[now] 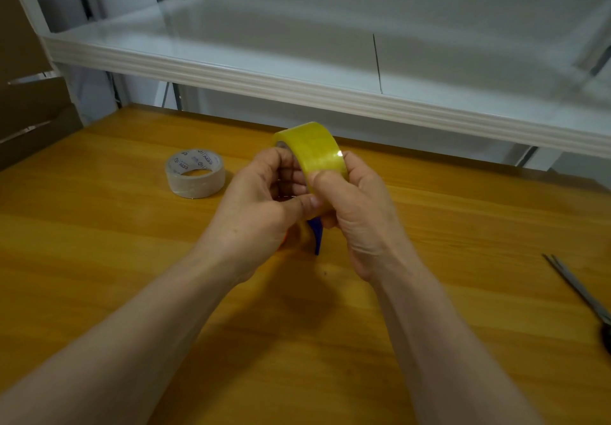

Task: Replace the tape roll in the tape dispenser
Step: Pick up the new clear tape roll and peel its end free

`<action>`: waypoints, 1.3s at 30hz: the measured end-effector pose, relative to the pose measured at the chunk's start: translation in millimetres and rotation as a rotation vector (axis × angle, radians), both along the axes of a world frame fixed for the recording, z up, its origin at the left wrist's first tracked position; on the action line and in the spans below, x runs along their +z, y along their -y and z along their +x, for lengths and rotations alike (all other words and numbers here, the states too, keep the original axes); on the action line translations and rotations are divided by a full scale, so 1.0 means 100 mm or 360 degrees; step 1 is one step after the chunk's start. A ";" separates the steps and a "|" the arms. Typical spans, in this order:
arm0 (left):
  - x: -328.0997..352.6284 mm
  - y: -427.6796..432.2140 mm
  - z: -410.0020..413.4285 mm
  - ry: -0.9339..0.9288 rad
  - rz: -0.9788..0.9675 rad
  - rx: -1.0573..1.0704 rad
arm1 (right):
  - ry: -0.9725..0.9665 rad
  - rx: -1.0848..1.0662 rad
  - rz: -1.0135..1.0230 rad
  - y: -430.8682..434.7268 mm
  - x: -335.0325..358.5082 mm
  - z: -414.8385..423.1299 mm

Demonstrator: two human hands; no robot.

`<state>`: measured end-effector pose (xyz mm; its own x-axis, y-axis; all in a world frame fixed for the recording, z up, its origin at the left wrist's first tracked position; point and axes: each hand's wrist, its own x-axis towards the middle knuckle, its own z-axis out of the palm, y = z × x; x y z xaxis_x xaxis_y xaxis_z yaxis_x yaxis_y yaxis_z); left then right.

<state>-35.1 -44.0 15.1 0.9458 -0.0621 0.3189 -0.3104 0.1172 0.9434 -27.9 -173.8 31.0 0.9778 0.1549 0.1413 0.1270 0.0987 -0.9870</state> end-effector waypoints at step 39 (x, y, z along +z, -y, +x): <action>0.02 -0.15 0.00 0.0702 0.0826 0.1056 | 0.0302 -0.0060 -0.0033 0.06 -0.09 0.08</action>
